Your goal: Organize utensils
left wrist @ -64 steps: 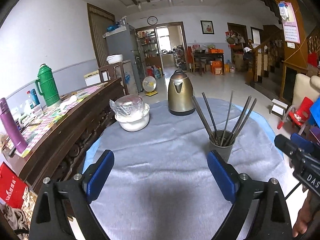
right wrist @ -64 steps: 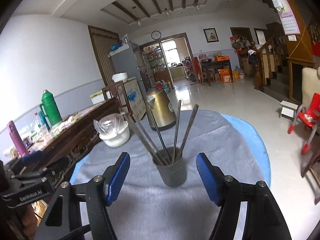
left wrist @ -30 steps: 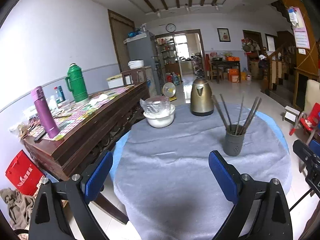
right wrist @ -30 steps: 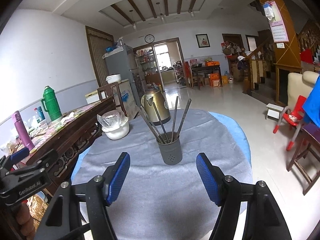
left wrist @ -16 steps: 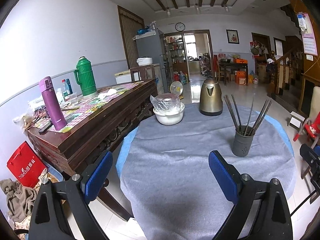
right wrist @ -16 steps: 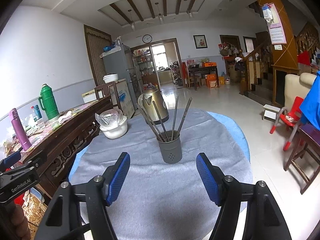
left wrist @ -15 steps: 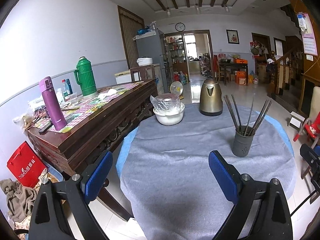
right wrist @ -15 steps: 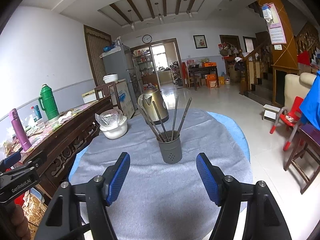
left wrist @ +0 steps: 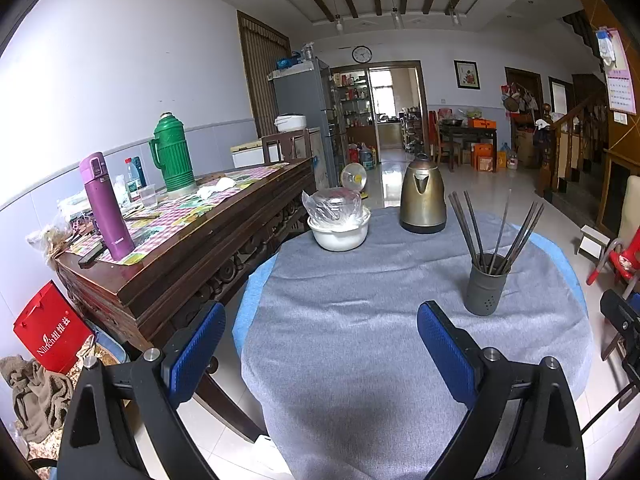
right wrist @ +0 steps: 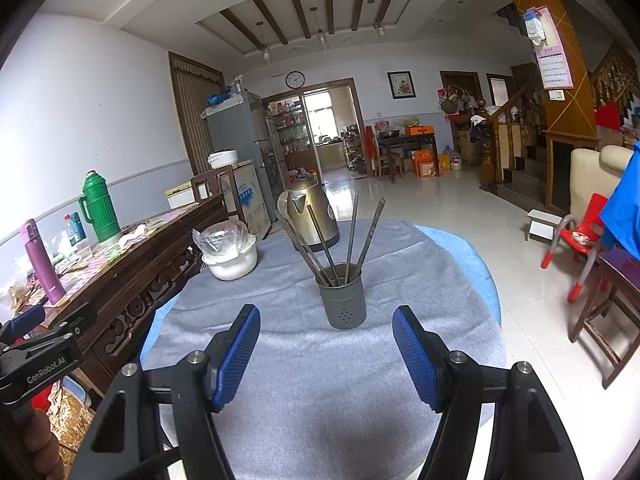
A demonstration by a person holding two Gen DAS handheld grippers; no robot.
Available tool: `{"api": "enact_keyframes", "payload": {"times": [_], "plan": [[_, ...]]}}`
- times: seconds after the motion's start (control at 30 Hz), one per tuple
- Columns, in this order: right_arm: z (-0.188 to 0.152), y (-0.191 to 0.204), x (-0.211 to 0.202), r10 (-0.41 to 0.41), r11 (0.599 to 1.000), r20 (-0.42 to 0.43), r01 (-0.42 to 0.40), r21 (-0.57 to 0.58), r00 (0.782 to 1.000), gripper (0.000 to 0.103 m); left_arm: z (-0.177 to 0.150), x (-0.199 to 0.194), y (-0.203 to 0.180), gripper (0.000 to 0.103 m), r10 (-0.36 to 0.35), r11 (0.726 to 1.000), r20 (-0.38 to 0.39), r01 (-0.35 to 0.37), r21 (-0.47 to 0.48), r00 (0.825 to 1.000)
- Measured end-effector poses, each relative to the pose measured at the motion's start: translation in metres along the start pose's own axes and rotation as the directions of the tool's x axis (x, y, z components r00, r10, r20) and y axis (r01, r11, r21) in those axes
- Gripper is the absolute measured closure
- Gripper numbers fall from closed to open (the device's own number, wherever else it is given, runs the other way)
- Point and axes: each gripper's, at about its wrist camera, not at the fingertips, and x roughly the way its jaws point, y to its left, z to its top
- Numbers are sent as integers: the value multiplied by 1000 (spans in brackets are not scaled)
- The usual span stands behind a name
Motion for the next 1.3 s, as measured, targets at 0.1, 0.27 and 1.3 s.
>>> {"api": "enact_keyframes", "payload": {"times": [0.1, 0.27, 1.3], "plan": [[2, 1, -1, 1, 1000, 2, -1, -2, 1000, 31, 0, 0, 0, 6, 2, 1000, 1, -2, -1, 1000], [4, 1, -1, 1, 1000, 3, -1, -4, 1000, 31, 1, -2, -1, 6, 3, 1000, 1, -3, -2, 1000], [8, 6, -4, 1, 1000, 9, -1, -5, 1000, 31, 0, -3, -2, 6, 16, 1000, 0, -16, -14, 1000]]}}
